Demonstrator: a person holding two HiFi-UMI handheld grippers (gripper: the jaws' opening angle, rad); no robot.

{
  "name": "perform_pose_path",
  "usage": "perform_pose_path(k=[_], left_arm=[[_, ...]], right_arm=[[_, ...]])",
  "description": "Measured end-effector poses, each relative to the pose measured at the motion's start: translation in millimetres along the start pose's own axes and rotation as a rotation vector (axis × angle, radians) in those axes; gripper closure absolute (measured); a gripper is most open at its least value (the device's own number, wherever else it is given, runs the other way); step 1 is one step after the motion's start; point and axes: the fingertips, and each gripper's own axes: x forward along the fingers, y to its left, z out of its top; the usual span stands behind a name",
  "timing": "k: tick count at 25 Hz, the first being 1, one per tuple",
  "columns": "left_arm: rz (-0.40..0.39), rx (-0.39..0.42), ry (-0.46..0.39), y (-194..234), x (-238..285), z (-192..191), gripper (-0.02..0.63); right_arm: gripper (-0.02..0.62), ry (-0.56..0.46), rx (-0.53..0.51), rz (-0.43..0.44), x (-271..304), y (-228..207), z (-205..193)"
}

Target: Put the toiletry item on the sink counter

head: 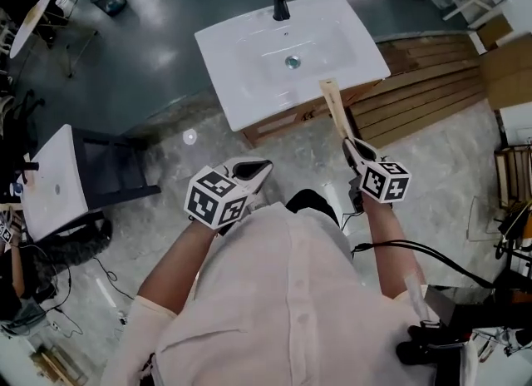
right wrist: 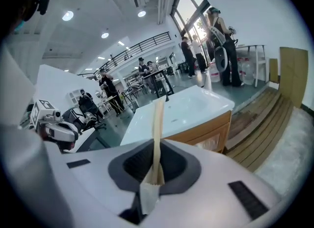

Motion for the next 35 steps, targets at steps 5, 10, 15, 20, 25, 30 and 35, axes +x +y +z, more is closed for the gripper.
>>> perform_pose_path(k=[5, 10, 15, 20, 25, 30, 35], left_arm=[[0.001, -0.006, 0.001, 30, 6, 25, 0.6], [0.051, -0.031, -0.014, 63, 26, 60, 0.6], [0.126, -0.087, -0.046, 90, 48, 102, 0.6], [0.184, -0.115, -0.04, 108, 78, 139, 0.6], [0.235, -0.165, -0.025, 122, 96, 155, 0.6], [0.272, -0.211, -0.027, 133, 110, 166, 0.6], [0.3, -0.244, -0.027, 141, 119, 175, 0.6]], right_arm=[[0.571, -0.033, -0.011, -0.046, 27, -33, 43], [0.571, -0.047, -0.034, -0.075, 67, -94, 95], [0.571, -0.031, -0.057, -0.076, 114, -154, 147], [0.571, 0.006, -0.06, -0.07, 166, -216, 175], [0.571, 0.055, -0.065, -0.068, 212, -257, 186], [0.571, 0.11, -0.086, -0.066, 245, -276, 189], [0.569, 0.149, -0.079, -0.071, 262, -287, 188]])
